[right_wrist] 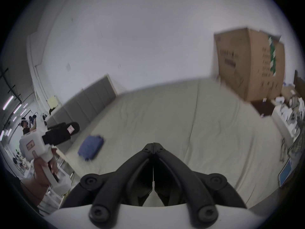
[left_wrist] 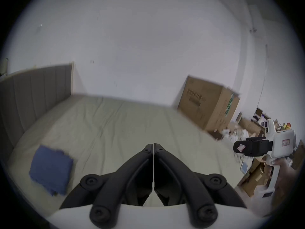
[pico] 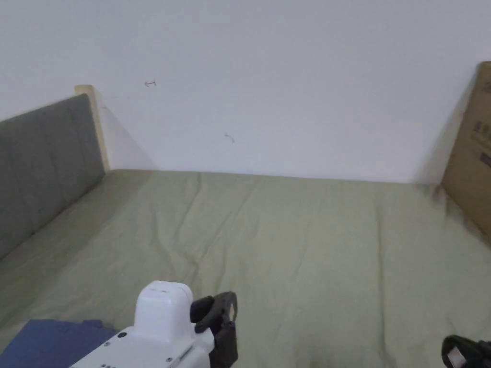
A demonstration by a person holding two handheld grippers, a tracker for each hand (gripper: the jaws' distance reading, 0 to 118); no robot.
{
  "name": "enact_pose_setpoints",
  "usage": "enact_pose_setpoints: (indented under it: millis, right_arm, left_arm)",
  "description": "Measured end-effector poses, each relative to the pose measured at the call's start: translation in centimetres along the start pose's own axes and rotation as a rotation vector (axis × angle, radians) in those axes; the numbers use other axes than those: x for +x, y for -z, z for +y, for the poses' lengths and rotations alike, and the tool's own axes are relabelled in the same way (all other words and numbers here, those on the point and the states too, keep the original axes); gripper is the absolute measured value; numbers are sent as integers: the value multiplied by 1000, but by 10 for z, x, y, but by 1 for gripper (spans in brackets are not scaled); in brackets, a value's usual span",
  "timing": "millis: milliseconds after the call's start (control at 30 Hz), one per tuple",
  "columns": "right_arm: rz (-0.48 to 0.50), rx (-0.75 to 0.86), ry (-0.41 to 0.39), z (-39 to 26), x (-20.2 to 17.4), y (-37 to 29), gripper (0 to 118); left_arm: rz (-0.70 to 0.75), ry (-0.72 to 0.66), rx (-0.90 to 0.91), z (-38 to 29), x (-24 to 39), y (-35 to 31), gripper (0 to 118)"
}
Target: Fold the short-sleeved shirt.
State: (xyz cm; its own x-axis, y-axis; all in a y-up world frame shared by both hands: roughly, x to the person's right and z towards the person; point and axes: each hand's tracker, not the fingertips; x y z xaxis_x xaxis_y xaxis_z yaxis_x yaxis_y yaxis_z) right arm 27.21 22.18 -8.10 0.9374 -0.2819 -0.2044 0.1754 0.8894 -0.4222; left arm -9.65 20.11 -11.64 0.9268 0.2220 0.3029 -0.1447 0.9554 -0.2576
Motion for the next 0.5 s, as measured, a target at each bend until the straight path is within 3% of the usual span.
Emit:
enact_pose_setpoints:
  millis: [100, 233, 367, 400, 500]
  right_arm:
    - [-66, 231, -92, 20, -8, -37, 0]
    - [-183, 440, -189, 30, -18, -66, 0]
    - [-246, 555, -211, 17, -13, -68, 0]
    - [-301, 578, -202, 6, -10, -65, 0]
    - [-338, 569, -191, -16, 2, -51, 0]
  left_arm:
    - [62, 201, 172, 23, 43, -14, 0]
    - [120, 228, 307, 40, 81, -32, 0]
    - [255, 280, 420, 30, 102, -43, 0]
    - [267, 299, 444, 20, 102, -43, 0]
    - [301, 270, 360, 1, 101, -40, 0]
